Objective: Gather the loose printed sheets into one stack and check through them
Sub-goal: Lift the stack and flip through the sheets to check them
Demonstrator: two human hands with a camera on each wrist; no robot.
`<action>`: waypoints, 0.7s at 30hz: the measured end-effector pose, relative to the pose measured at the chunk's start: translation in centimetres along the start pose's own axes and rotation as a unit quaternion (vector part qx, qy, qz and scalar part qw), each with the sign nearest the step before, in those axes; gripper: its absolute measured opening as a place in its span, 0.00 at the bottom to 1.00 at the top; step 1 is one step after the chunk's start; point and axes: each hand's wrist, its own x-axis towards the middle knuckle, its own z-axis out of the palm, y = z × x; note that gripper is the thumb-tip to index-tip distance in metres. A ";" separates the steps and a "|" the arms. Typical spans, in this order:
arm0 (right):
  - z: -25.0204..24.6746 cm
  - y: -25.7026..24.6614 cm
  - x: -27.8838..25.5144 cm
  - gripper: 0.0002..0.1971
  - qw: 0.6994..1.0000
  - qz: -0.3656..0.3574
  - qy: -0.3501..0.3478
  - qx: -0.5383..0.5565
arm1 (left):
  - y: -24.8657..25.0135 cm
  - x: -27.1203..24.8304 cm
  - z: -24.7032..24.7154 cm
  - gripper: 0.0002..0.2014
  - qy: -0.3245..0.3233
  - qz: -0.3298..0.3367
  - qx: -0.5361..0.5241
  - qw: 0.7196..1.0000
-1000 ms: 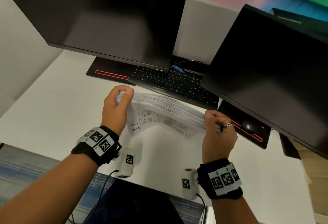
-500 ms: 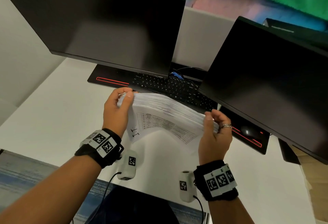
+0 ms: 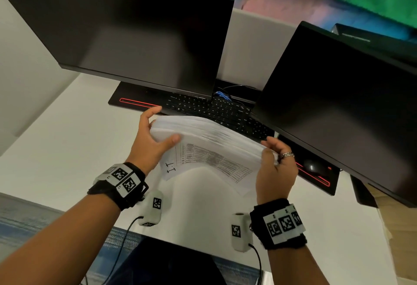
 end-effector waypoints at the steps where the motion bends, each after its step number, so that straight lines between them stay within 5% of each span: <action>1: -0.2 0.0 0.2 0.15 1.000 0.000 -0.013 -0.004 | -0.5 0.1 -0.2 0.30 -0.016 -0.010 0.016 1.000; 3: -1.0 -0.1 0.6 0.15 0.997 0.010 -0.073 -0.023 | -0.7 0.2 -0.3 0.21 -0.022 -0.017 0.078 0.997; 5: -1.9 -0.3 1.0 0.29 0.981 -0.003 -0.140 -0.131 | -0.2 0.4 -0.3 0.12 -0.016 -0.004 0.122 0.992; 8: -2.0 -2.7 1.4 0.35 0.896 -0.093 -0.218 -0.375 | 3.4 0.8 -0.4 0.10 -0.025 0.072 0.187 0.979; 10: -0.7 -4.9 1.3 0.32 0.858 -0.143 -0.270 -0.412 | 7.5 1.0 -0.2 0.11 -0.075 0.157 0.251 0.952; 14: 2.5 -7.6 0.7 0.12 0.921 -0.089 -0.297 -0.237 | 14.1 1.4 1.3 0.12 -0.142 0.311 0.387 0.856; 16: 3.1 -7.8 1.0 0.10 0.953 -0.082 -0.250 -0.151 | 15.4 1.6 0.8 0.12 -0.074 0.384 0.393 0.832; 18: 3.2 -7.8 1.4 0.10 0.970 -0.048 -0.227 -0.075 | 14.6 1.9 -0.7 0.28 0.083 0.436 0.377 0.813; 19: 3.2 -7.7 1.7 0.12 0.975 -0.022 -0.218 -0.033 | 13.9 1.7 -1.6 0.39 0.157 0.434 0.342 0.818; 21: 3.2 -7.6 2.3 0.16 0.978 0.023 -0.201 0.046 | 11.1 2.4 -3.4 0.56 0.201 0.321 0.229 0.897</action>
